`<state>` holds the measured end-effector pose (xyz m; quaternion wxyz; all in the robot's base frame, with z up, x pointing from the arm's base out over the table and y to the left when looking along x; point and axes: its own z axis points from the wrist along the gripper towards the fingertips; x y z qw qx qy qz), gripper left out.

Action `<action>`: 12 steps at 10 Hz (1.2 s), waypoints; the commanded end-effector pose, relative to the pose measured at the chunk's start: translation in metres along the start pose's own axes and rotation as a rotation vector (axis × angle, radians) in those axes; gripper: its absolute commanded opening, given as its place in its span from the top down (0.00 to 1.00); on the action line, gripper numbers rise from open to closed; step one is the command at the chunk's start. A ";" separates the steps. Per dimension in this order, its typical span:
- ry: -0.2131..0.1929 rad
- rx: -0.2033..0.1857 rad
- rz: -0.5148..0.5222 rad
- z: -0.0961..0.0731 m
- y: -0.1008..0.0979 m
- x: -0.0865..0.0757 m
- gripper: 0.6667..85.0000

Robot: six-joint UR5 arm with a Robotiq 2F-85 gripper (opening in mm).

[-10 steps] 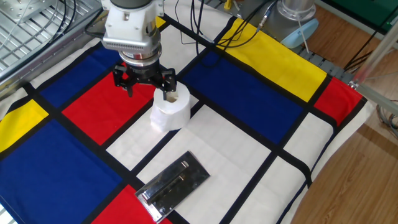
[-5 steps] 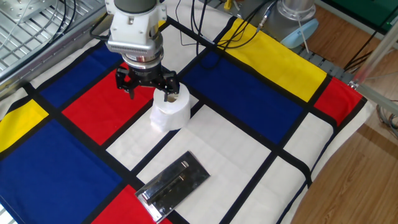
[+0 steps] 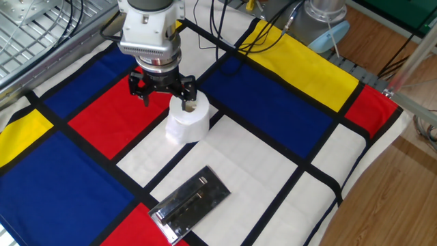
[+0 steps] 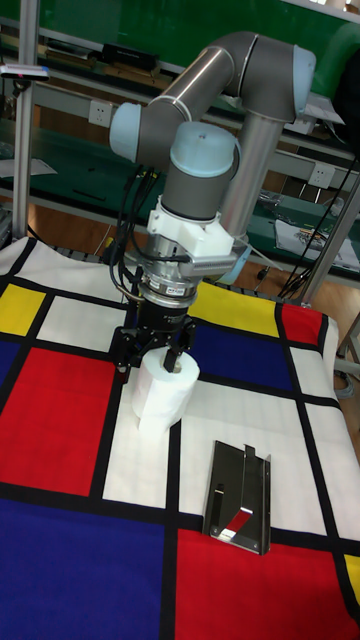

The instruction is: Put the toilet paper on its holder

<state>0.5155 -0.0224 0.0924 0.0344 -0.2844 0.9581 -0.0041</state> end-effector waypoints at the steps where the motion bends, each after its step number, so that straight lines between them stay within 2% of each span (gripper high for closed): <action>1: -0.007 -0.010 0.008 -0.003 0.002 -0.002 0.04; 3: -0.008 -0.015 0.008 -0.005 0.004 -0.003 0.04; 12: -0.032 -0.010 -0.015 0.010 0.001 -0.011 0.04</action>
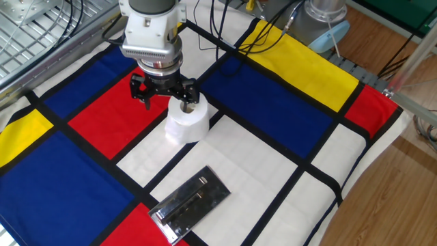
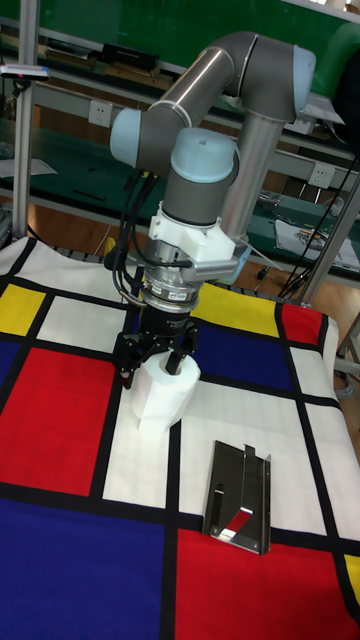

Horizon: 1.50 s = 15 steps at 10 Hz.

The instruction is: Put the toilet paper on its holder

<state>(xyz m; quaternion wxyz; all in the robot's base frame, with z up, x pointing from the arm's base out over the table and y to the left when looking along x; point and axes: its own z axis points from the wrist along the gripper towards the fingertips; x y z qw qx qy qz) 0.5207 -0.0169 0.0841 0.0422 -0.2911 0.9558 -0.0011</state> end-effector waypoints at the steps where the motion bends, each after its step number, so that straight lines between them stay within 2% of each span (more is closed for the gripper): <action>1: -0.012 -0.006 -0.023 0.000 -0.007 -0.005 0.04; 4: -0.020 -0.017 -0.045 0.003 -0.017 -0.006 0.05; 7: -0.028 -0.023 -0.049 0.005 -0.018 -0.013 0.07; 9: -0.029 -0.045 -0.052 0.001 -0.015 -0.016 0.08; 11: -0.051 -0.078 -0.084 0.003 -0.008 -0.020 0.08; 13: -0.051 -0.075 -0.100 0.004 -0.009 -0.020 0.15; 15: -0.038 -0.053 -0.080 0.002 -0.011 -0.018 0.15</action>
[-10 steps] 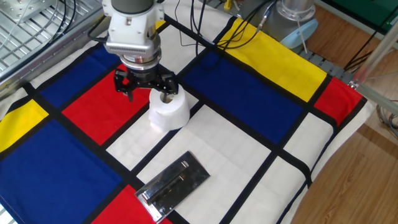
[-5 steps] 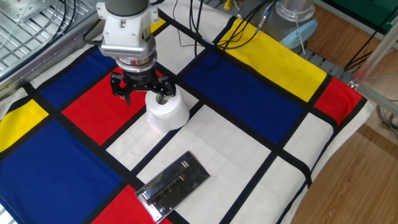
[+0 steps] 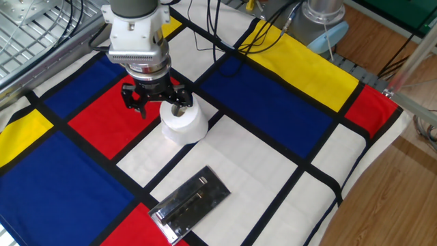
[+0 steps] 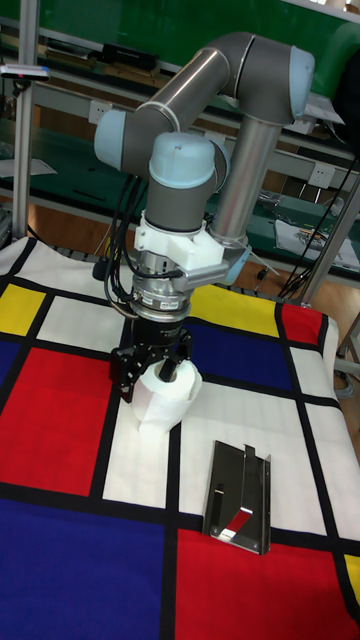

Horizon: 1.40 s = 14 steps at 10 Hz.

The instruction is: Put the toilet paper on its holder

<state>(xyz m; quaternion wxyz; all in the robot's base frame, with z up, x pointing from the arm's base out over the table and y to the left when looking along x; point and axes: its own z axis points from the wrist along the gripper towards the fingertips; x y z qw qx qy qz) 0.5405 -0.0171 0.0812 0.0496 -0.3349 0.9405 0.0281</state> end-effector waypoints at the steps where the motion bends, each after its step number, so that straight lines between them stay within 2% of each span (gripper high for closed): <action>1: -0.005 0.002 0.025 -0.005 0.003 -0.003 0.15; 3: 0.001 0.009 0.047 -0.010 0.007 -0.002 0.19; 5: 0.009 -0.003 0.088 -0.010 0.010 0.000 0.23; 7: 0.003 0.003 0.069 -0.010 0.008 -0.001 0.30; 10: -0.006 -0.011 0.061 -0.010 0.012 -0.004 0.30; 14: 0.011 -0.026 0.046 -0.009 0.015 0.001 0.31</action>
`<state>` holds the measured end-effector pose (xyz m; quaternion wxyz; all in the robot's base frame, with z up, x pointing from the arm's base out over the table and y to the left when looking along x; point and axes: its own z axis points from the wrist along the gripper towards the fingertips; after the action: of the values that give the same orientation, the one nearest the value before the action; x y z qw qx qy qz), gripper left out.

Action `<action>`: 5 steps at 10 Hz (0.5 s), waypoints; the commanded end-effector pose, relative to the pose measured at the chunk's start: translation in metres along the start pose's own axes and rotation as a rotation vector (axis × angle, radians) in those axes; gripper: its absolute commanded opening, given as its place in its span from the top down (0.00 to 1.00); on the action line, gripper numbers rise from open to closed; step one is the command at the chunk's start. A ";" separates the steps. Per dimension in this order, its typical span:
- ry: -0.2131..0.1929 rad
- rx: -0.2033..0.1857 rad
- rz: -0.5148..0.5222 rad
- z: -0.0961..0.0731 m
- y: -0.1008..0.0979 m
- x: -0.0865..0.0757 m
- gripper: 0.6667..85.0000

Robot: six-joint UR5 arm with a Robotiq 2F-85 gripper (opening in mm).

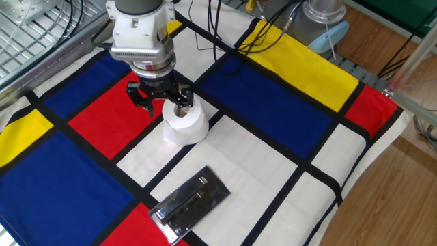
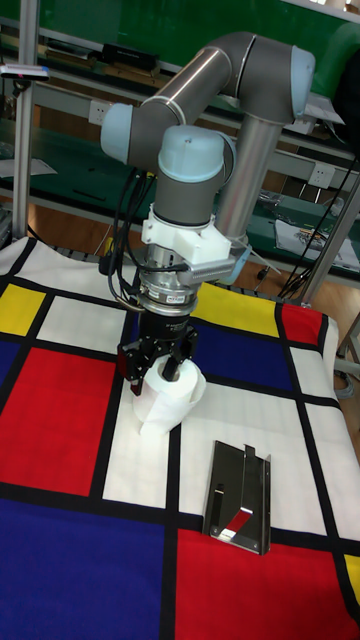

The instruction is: Put the toilet paper on its holder

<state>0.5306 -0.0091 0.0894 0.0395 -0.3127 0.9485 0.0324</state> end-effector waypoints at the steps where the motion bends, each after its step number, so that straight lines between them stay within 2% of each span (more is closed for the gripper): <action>1: -0.008 -0.019 -0.022 0.001 -0.002 -0.003 0.31; 2: -0.016 -0.034 -0.041 0.003 -0.007 -0.007 0.30; 5: -0.014 -0.038 -0.090 0.007 -0.026 -0.013 0.29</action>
<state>0.5448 -0.0162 0.0845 0.0381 -0.3408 0.9384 0.0430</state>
